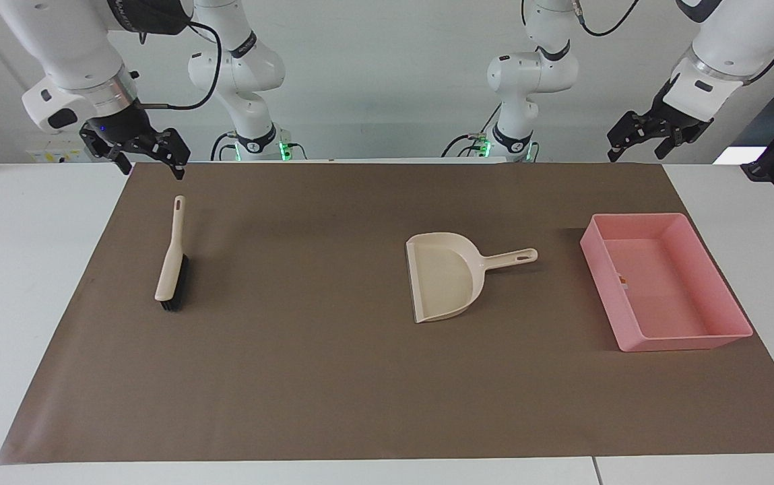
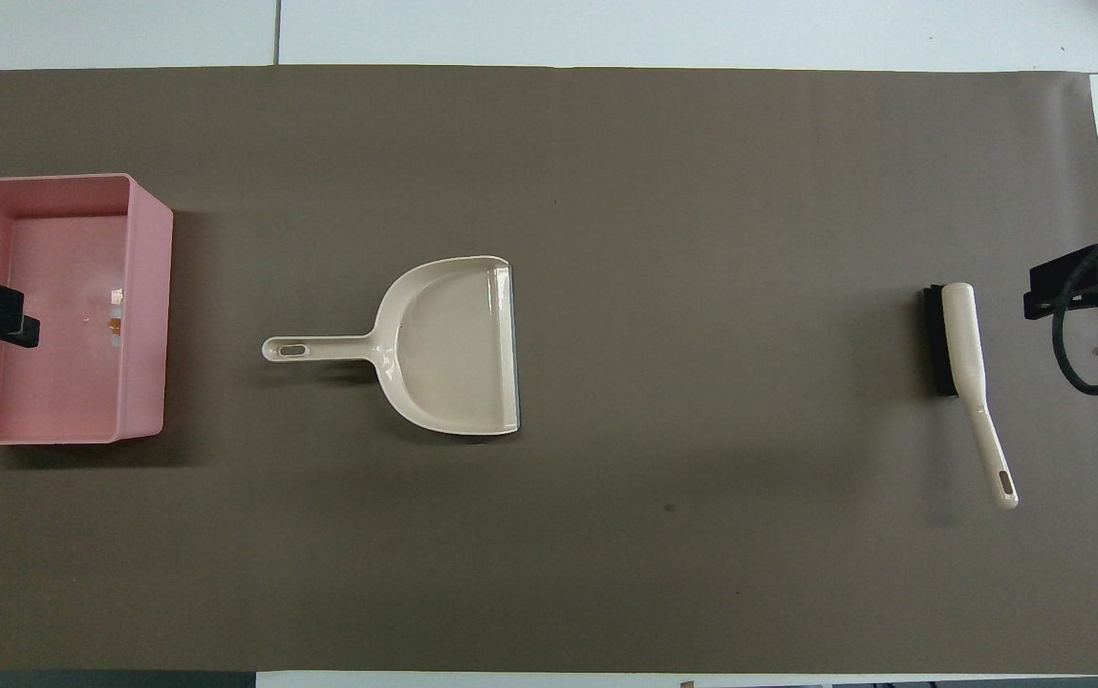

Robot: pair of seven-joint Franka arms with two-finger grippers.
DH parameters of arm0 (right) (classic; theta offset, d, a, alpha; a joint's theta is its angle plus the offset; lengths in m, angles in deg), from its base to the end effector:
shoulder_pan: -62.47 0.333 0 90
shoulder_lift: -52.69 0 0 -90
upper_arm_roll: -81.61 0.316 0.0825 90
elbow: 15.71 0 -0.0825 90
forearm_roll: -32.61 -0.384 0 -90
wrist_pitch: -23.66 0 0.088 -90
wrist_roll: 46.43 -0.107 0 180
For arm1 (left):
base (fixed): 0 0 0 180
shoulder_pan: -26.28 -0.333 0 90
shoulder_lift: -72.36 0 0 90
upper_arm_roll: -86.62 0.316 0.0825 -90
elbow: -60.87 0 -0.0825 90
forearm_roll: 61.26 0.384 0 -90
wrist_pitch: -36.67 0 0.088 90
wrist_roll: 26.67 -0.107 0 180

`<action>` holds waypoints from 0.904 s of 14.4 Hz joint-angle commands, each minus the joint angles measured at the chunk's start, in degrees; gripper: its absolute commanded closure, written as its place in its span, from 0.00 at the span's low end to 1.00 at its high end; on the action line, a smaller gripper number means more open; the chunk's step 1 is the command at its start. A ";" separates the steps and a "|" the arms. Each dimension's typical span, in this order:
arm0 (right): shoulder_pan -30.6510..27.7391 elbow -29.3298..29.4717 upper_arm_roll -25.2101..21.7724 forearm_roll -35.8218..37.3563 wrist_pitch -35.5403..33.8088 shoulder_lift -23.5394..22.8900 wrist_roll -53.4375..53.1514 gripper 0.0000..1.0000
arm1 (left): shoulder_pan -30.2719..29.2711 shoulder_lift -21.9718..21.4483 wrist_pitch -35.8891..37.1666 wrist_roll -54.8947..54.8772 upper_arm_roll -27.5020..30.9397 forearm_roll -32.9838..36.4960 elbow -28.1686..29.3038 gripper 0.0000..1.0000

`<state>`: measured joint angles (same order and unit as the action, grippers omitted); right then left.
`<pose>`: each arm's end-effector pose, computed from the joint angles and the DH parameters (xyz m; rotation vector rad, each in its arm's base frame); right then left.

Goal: Clean e-waste and dump in bin

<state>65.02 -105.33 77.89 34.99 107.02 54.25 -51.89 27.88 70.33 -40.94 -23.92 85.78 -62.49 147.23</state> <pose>0.5336 -0.0163 0.6328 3.0909 -0.1837 -0.1248 0.5195 -0.0250 0.6552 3.1208 0.0032 -0.1845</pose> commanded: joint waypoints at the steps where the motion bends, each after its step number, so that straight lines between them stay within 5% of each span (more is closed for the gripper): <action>1: -0.88 -1.52 0.73 0.34 0.31 1.35 0.27 0.00 | -0.37 -2.01 -0.79 -0.82 -0.39 0.62 2.49 0.01; 13: -0.88 -1.52 0.73 0.34 0.31 1.35 0.27 0.00 | -0.37 -2.09 -3.17 -3.72 -0.39 0.62 2.75 0.01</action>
<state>65.02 -105.34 77.89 34.99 107.02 54.25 -51.89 27.88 69.96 -42.49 -26.65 85.65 -62.46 147.73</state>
